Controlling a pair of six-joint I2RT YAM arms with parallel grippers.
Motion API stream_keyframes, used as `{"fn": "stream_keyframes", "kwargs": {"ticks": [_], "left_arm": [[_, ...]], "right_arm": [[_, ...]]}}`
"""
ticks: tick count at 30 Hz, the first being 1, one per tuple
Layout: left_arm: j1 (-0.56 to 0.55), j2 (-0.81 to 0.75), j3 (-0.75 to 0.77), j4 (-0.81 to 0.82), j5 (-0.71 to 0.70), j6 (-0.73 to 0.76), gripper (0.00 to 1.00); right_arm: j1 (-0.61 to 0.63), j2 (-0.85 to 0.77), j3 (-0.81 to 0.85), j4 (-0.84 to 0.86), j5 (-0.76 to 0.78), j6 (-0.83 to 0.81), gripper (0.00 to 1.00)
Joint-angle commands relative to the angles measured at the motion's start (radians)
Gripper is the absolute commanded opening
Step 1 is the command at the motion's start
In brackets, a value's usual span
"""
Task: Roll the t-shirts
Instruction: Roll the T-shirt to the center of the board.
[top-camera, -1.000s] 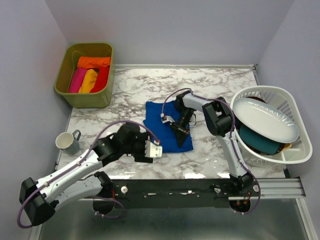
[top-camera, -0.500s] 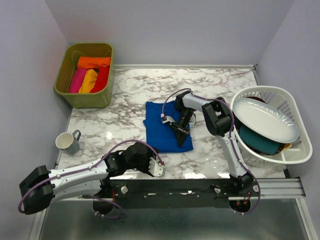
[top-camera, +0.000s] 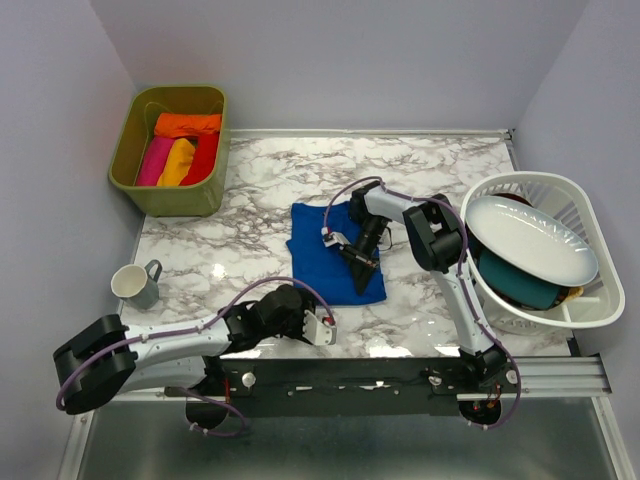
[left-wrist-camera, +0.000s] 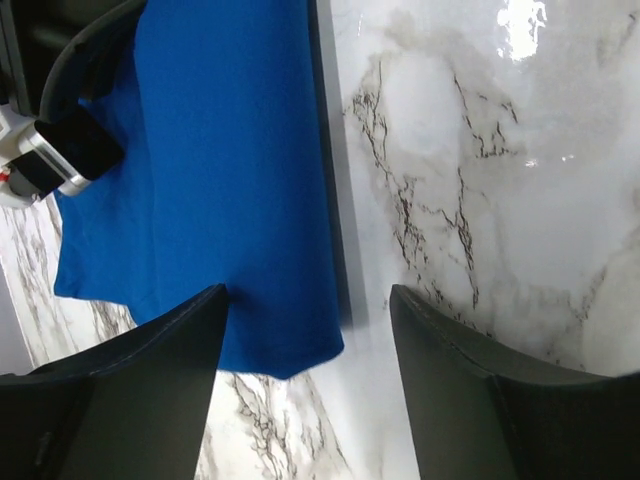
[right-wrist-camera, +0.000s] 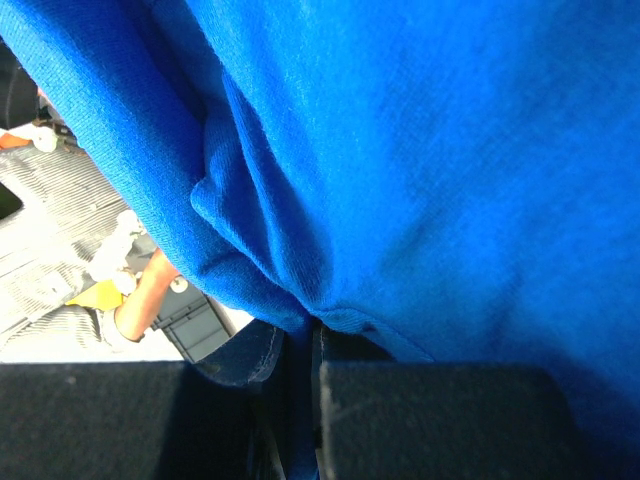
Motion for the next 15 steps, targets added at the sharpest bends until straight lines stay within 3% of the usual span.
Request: {"fn": "stream_keyframes", "kwargs": {"ticks": [1, 5, 7, 10, 14, 15], "left_arm": [[-0.005, 0.133, 0.066, -0.049, -0.001, -0.016, 0.73], [-0.005, 0.229, 0.122, -0.113, 0.044, -0.012, 0.53], [-0.002, 0.242, 0.129, -0.133, 0.062, -0.010, 0.51], [0.012, 0.255, 0.142, -0.191, 0.094, -0.010, 0.41], [0.046, 0.252, 0.155, -0.259, 0.136, -0.015, 0.20], [0.052, 0.247, 0.164, -0.272, 0.142, -0.013, 0.15]], "right_arm": [[0.007, 0.086, -0.002, 0.083, 0.182, -0.041, 0.15], [0.007, 0.084, -0.005, 0.084, 0.182, -0.041, 0.15], [0.007, 0.083, -0.007, 0.084, 0.182, -0.042, 0.15], [0.009, 0.087, -0.003, 0.083, 0.182, -0.041, 0.15], [0.010, 0.089, -0.002, 0.081, 0.185, -0.041, 0.16], [0.010, 0.087, -0.003, 0.083, 0.187, -0.041, 0.21]]}}
